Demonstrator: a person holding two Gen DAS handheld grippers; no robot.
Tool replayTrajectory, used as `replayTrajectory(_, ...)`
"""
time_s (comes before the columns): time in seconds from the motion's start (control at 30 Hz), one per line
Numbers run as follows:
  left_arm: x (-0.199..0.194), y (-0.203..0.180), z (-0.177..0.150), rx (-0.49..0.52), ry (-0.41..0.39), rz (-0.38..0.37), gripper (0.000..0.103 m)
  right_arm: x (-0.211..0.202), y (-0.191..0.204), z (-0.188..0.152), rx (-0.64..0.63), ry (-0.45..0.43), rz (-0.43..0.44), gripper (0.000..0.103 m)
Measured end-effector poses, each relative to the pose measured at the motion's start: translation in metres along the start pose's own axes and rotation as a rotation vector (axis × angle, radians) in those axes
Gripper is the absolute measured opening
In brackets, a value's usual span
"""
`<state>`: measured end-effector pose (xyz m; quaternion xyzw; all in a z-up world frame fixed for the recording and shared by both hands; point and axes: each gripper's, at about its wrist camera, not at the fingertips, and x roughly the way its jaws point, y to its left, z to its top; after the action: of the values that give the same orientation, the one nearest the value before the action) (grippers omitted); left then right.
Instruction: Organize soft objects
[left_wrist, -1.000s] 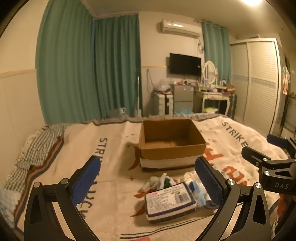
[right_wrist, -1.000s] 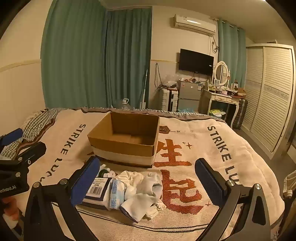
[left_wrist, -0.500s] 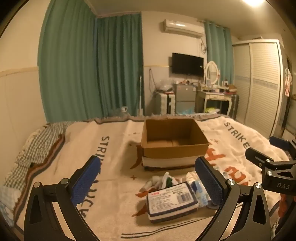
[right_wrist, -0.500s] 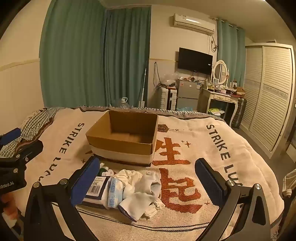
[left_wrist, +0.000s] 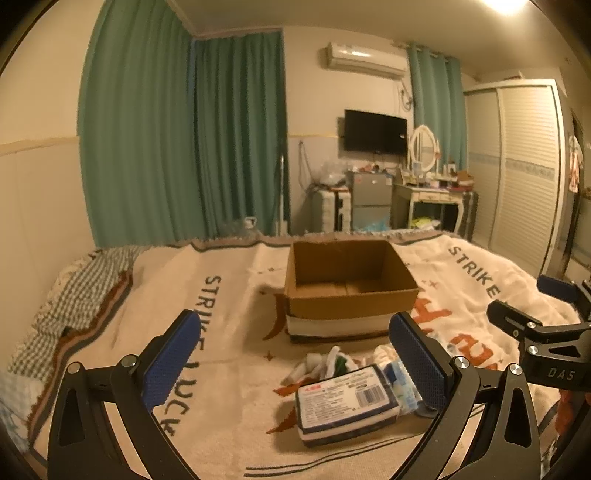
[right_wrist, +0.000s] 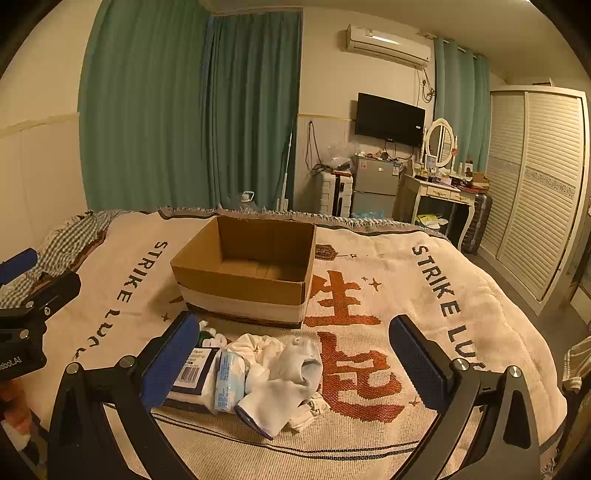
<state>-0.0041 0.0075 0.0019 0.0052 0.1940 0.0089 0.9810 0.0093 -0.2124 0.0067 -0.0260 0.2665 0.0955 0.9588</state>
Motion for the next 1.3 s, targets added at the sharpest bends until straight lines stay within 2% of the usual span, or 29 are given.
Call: replayTrajectory(1.3, 0.0035, -0.002, -0.0019, 0.0, 0.02, -0.023, 0.103, 0.0026, 0.0002, -0.0014, 0.005, 0.018, 0.002, 0.103)
